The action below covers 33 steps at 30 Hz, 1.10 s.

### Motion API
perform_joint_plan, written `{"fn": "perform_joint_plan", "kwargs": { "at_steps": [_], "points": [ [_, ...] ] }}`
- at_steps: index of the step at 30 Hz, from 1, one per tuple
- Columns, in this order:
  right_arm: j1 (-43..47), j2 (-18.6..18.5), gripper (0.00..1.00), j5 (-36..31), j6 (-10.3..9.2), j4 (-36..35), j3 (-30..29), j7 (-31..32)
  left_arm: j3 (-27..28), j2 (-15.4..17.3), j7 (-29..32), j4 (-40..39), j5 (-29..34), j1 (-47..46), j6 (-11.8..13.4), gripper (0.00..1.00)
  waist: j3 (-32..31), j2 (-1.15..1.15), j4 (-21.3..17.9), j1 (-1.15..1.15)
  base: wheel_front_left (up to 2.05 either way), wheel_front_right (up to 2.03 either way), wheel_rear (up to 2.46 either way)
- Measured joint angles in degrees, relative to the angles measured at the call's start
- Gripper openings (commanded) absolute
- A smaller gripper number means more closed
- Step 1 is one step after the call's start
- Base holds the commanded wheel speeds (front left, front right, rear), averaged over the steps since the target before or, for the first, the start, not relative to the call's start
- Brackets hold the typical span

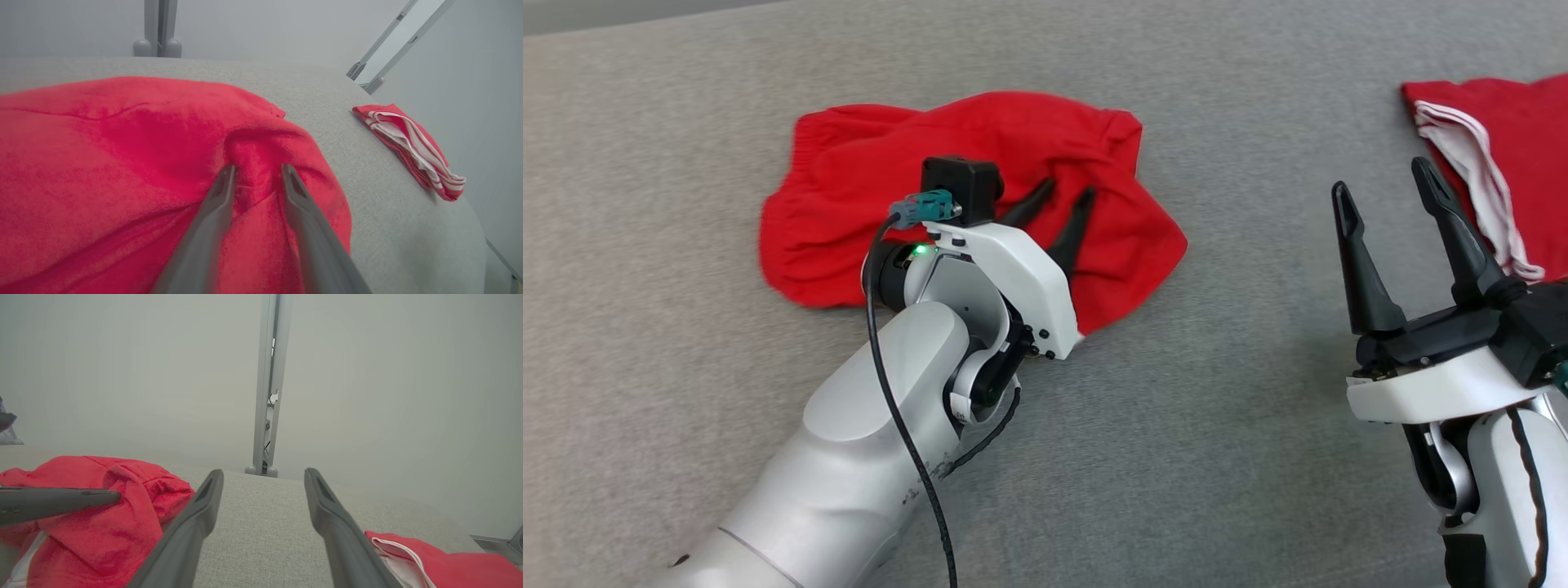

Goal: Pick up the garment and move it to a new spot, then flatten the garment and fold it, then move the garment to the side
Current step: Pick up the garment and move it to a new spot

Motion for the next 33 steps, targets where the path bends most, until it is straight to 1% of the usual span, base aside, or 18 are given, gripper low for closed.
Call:
{"fn": "perform_joint_plan", "kwargs": {
  "at_steps": [2, 4, 7, 9, 13, 14, 15, 16, 17, 21, 23, 25, 29, 32, 33],
  "points": [
    [0.0, 0.1, 1.00, 0.0, 0.00, 0.5, -0.4, -0.4, -1.3, 0.0, -1.2, 1.3, -0.5, -0.7, 0.7, 1.00, 0.2, 0.00, -1.3, 0.00, 0.00, 0.00, 0.00],
    [0.2, 0.3, 1.00, 0.0, 0.00, 1.0, -1.0, -0.5, -1.8, 0.0, -2.6, 2.7, -1.4, -0.9, 0.8, 1.00, 0.0, 0.00, -1.7, 0.00, 0.00, 0.00, 0.00],
    [0.9, 0.4, 1.00, 0.0, 0.00, 1.4, -1.4, -0.9, -1.3, 0.1, -6.2, 5.3, -0.8, -2.2, 0.8, 1.00, -0.9, 0.00, -0.9, 0.00, 0.00, 0.00, 0.00],
    [1.7, 0.3, 1.00, -0.1, 0.00, 1.7, -1.5, -0.9, -0.5, 0.7, -8.9, 6.6, -0.7, -2.2, 0.2, 1.00, -1.9, 0.00, 0.1, 0.00, 0.00, 0.00, 0.00],
    [3.5, -0.5, 1.00, -0.1, 0.00, 2.3, -1.7, -0.9, 1.6, 3.8, -13.4, 8.5, -0.6, -1.0, 0.1, 1.00, -4.4, 0.00, 3.0, 0.00, 0.00, 0.00, 0.00],
    [3.5, -0.5, 1.00, -0.1, 0.00, 2.3, -1.7, -0.9, 1.6, 3.8, -13.4, 8.5, -0.6, -1.0, 0.1, 1.00, -4.4, 0.00, 3.0, 0.00, 0.00, 0.00, 0.00],
    [4.2, -0.8, 1.00, -0.1, 0.01, 2.6, -1.4, -0.9, 2.3, 6.2, -14.9, 8.6, 0.2, 0.3, -0.1, 1.00, -5.8, 0.00, 4.5, 0.00, 0.00, 0.00, 0.00],
    [4.2, -0.8, 1.00, -0.1, 0.01, 2.6, -1.4, -0.9, 2.3, 6.2, -14.9, 8.6, 0.2, 0.3, -0.1, 1.00, -5.8, 0.00, 4.5, 0.00, 0.00, 0.00, 0.00],
    [4.6, -0.9, 1.00, -0.1, 0.00, 2.7, -1.1, -0.9, 3.0, 7.4, -15.5, 8.4, 0.3, 1.3, -0.1, 1.00, -6.6, 0.00, 5.3, 0.00, 0.00, 0.00, 0.00],
    [6.3, -1.2, 1.00, 0.1, 0.00, 3.3, -1.0, -0.5, 6.7, 12.0, -16.5, 5.1, 0.7, 6.6, -0.6, 1.00, -9.5, 0.00, 8.0, 0.00, 0.00, 0.00, 0.00],
    [7.1, -1.1, 1.00, 0.3, 0.00, 3.5, -0.9, -0.3, 9.1, 14.1, -16.6, 1.6, 2.4, 9.8, -0.6, 1.00, -10.6, 0.00, 9.4, 0.00, 0.00, 0.00, 0.00],
    [7.9, -1.1, 1.00, 0.4, 0.00, 3.7, -0.8, -0.3, 11.2, 15.3, -16.7, -2.2, 5.0, 13.3, -0.5, 1.00, -11.5, 0.00, 10.7, 0.00, 0.00, 0.00, 0.00],
    [9.5, -0.8, 1.00, 0.5, 0.00, 4.2, -0.3, 0.1, 16.8, 14.9, -16.7, -9.4, 9.4, 21.9, 0.2, 1.00, -13.0, 0.00, 12.7, 0.00, 0.00, 0.00, 0.00],
    [10.2, -0.7, 1.00, 0.6, 0.00, 4.6, -0.1, 0.1, 21.5, 13.2, -16.7, -13.7, 12.6, 27.5, 0.0, 1.00, -13.7, 0.00, 13.7, 0.00, 0.00, 0.00, 0.00],
    [10.3, -0.7, 1.00, 0.6, 0.00, 4.6, 0.0, 0.1, 22.8, 12.2, -16.7, -14.9, 13.5, 29.2, -0.8, 1.00, -13.9, 0.00, 13.9, 0.00, 0.00, 0.00, 0.00]
  ]
}}
